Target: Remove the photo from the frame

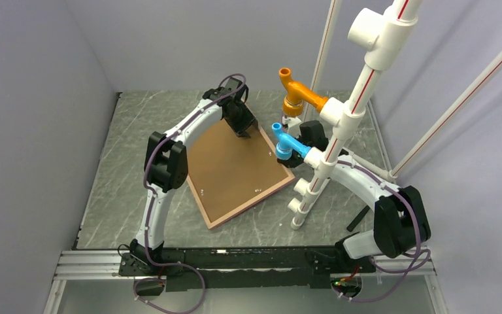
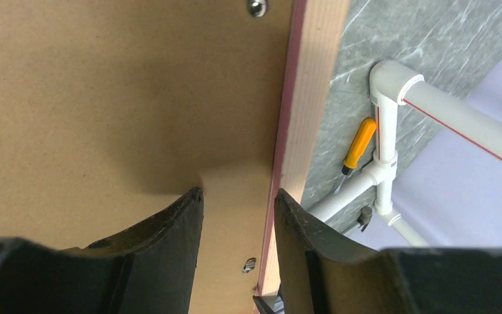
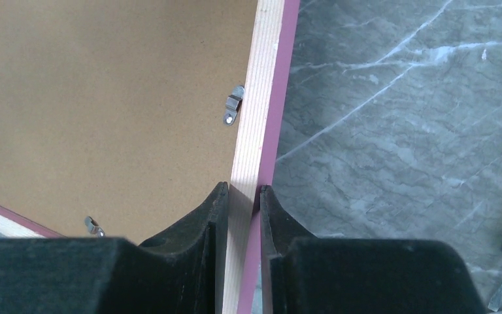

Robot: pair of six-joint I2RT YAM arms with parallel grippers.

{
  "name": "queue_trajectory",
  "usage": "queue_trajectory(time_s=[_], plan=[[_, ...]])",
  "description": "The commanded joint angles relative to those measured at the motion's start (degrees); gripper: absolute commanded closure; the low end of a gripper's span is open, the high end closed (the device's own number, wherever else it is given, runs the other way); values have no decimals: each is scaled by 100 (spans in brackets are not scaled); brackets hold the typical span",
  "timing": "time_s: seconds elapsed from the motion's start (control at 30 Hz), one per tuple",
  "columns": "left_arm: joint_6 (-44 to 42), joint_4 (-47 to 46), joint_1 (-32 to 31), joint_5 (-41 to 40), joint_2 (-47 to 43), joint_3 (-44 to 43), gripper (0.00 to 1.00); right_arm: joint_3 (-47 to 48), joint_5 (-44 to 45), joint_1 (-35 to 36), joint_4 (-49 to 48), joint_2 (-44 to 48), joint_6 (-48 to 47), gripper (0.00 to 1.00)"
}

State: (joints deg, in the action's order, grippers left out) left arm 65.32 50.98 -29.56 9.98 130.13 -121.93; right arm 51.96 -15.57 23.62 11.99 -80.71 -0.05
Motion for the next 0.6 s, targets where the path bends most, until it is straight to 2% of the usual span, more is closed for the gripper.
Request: queue_trajectory(time_s=[0.0,0.27,0.43,0.5,0.57], plan=[[-410,-581,-79,-104,-365,288,52,68,-541,181,-496,241,-190,100],[-902,-1781,-137,57,-956,1073,48,62,-715,285,-509,367,-177,100],[-799,-1523,-167,177,-628,768,48,20,-770,369,-556,416,-188,100],[-810,-1396,-211,88,-509,642,51,18,-719,402,-565,434,-188,100],[-775,-1331,-243,-64,-523,694,58,22,-637,434,-558,436,-202,100]])
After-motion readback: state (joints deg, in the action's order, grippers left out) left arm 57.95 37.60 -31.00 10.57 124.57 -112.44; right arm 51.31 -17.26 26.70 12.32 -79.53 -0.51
